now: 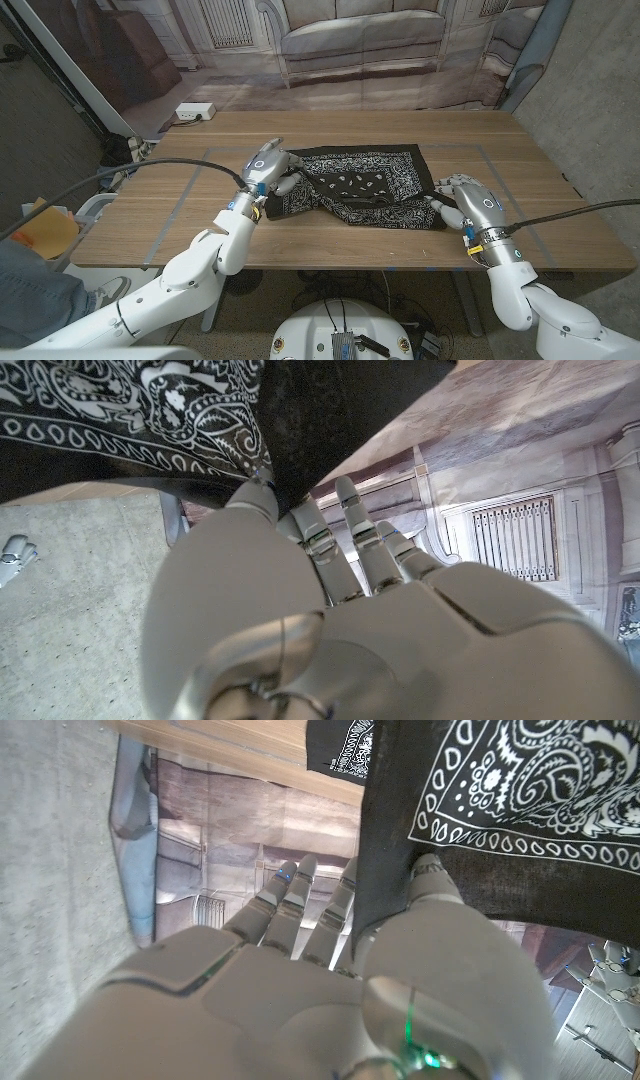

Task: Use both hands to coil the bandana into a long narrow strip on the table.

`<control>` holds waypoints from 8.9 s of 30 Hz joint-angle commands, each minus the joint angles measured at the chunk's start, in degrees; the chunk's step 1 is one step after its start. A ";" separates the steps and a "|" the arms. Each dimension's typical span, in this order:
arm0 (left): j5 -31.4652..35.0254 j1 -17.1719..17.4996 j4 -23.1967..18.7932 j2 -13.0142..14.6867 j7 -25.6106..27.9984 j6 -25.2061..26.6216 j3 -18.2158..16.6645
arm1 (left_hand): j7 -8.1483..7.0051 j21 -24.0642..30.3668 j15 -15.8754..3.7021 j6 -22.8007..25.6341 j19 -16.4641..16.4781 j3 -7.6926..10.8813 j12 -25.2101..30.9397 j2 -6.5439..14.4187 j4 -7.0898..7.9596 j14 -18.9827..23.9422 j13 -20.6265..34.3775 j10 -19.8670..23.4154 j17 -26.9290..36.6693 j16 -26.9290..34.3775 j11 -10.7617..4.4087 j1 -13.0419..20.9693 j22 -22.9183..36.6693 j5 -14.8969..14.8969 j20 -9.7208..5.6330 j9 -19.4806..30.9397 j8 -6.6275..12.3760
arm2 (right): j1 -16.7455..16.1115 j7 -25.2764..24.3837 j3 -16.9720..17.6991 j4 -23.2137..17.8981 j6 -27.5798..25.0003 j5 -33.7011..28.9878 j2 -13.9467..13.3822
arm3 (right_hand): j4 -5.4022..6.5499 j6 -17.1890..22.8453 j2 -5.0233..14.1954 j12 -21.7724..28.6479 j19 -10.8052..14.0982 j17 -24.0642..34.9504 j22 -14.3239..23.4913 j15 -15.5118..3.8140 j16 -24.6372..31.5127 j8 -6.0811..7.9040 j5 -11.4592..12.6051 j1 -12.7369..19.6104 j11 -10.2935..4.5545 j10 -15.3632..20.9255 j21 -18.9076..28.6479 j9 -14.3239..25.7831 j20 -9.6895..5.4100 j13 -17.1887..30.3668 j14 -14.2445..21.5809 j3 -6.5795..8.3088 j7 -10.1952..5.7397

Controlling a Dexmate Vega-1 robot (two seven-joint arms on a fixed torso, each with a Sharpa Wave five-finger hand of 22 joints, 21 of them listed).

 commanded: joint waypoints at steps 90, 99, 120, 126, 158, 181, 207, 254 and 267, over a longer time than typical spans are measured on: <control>19.49 -17.03 10.12 -10.08 -27.65 23.35 15.11 | 8.44 -0.55 4.66 -50.73 -17.70 -6.31 -2.19 -5.33 7.28 -34.67 -3.38 -55.43 0.92 -1.18 9.81 -17.20 0.71 0.23 6.42 0.76 -13.52 | 29.55 31.37 -10.77 12.04 1.23 4.85 3.36 | 1.18 -43.49 -5.65 -7.58 -3.41 0.12 -0.23 5.55 -2.11 -14.61 -0.09 -8.70 8.48 -20.26 -0.69 0.89 12.14 0.91 -17.62 -2.41 5.66; 17.72 -11.95 6.21 -10.00 -20.41 22.86 12.55 | 9.06 -0.48 4.77 -52.60 -17.85 -6.95 -1.99 -5.83 7.38 -34.98 -3.56 -56.22 0.91 -0.99 10.11 -17.87 0.70 0.34 6.70 0.68 -13.40 | 21.71 21.70 -6.24 7.39 2.14 5.76 2.21 | 1.00 -43.65 -6.35 -6.77 -1.58 -0.01 -0.25 4.57 -1.71 -13.41 0.14 -9.10 8.85 -19.70 -0.27 0.74 13.63 0.91 -17.19 -2.93 5.74; 12.80 -4.47 8.15 -11.65 -3.59 18.73 13.27 | 4.60 0.23 1.03 -44.05 -15.51 -8.64 1.09 -10.36 3.07 -28.93 -4.21 -46.76 0.42 0.28 5.77 -13.21 0.45 1.49 7.04 0.42 -9.96 | 14.67 18.31 -8.58 3.71 -0.42 -1.17 2.44 | -0.15 -43.13 -7.15 -6.06 0.10 -0.19 -0.28 2.50 -1.54 -12.78 0.65 -7.73 6.50 -18.52 -0.10 0.57 13.40 0.80 -16.14 -2.97 4.92; 14.73 -4.55 9.90 -11.81 -3.82 19.34 15.36 | 3.80 0.16 1.10 -42.19 -15.46 -8.40 1.50 -10.21 2.32 -28.07 -4.22 -44.69 0.46 0.34 5.04 -11.78 0.46 1.78 7.16 0.42 -9.54 | 14.83 16.01 -11.38 5.85 -1.37 -5.90 4.30 | -0.33 -42.60 -7.52 -5.44 0.24 -0.18 -0.28 1.99 -1.34 -12.50 0.85 -7.52 6.33 -17.06 -0.23 0.54 13.09 0.78 -15.25 -3.12 4.96; 5.02 -8.75 24.65 -17.44 12.20 10.37 16.91 | 2.96 0.98 0.41 -32.52 -11.45 -6.80 2.42 -7.68 -0.09 -21.93 -4.17 -35.56 0.46 1.19 3.82 -6.58 0.36 1.62 6.34 0.52 -7.64 | 18.60 16.58 -15.71 14.80 1.83 -12.03 8.51 | -1.33 -41.26 -7.02 -5.13 0.36 -0.16 -0.20 0.26 -1.32 -11.90 1.85 -4.61 4.28 -16.30 -0.54 0.53 11.01 0.73 -13.99 -2.30 2.93; 0.97 -10.27 29.90 -19.82 19.62 7.77 17.27 | 2.11 1.53 -1.89 -20.05 -6.16 -4.88 3.50 -3.36 -0.97 -13.77 -4.31 -23.51 0.18 1.68 2.81 -3.50 0.15 1.74 3.98 0.64 -5.19 | 21.49 13.77 -16.60 20.40 7.00 -12.54 10.31 | -0.91 -25.77 -5.71 -2.27 4.10 0.06 0.14 -2.57 -0.47 -7.61 2.27 -2.32 -0.38 -7.84 0.29 0.62 8.53 0.52 -5.80 -1.68 0.25; -6.51 -9.53 24.14 -17.94 22.65 0.55 13.04 | 3.05 1.63 -6.57 1.71 7.78 -0.21 2.53 0.44 -3.63 9.98 -3.60 1.88 -0.15 0.81 0.17 1.68 -0.25 0.49 -2.09 1.28 0.31 | 22.59 15.25 -14.08 17.76 9.76 -8.72 9.69 | 0.10 -1.63 -0.92 -1.28 6.19 0.30 0.48 -5.65 -0.49 -3.24 0.20 -0.09 -1.31 3.46 0.31 0.28 5.82 0.24 4.35 -1.00 -0.11; -35.79 -19.57 9.77 -12.75 -5.48 11.58 -0.85 | 9.08 2.29 -3.53 6.75 17.45 3.72 2.04 1.80 -2.74 22.48 -2.37 6.84 -0.21 -0.26 6.67 -1.61 0.02 -0.70 3.05 0.76 -0.22 | 37.40 42.15 -10.06 12.12 4.76 10.73 8.17 | -0.40 2.04 0.09 -0.95 5.61 0.06 0.58 -2.07 -0.72 -2.59 -0.78 0.14 -0.55 7.43 0.15 0.92 9.02 0.18 7.67 0.29 0.13; -43.87 -21.93 9.67 -11.26 -6.76 14.75 -1.15 | 9.68 2.39 -2.24 5.84 18.29 4.60 1.76 2.12 -2.76 23.67 -2.05 6.15 -0.20 -0.39 7.16 -2.18 0.21 -0.64 3.25 1.44 -0.77 | 42.95 44.89 -13.31 15.33 6.82 8.46 10.43 | -0.47 2.36 0.05 -0.70 5.11 0.07 0.61 -2.57 -0.79 -2.25 -0.69 -0.10 -0.54 8.69 -0.03 1.39 8.56 0.18 8.32 0.60 0.15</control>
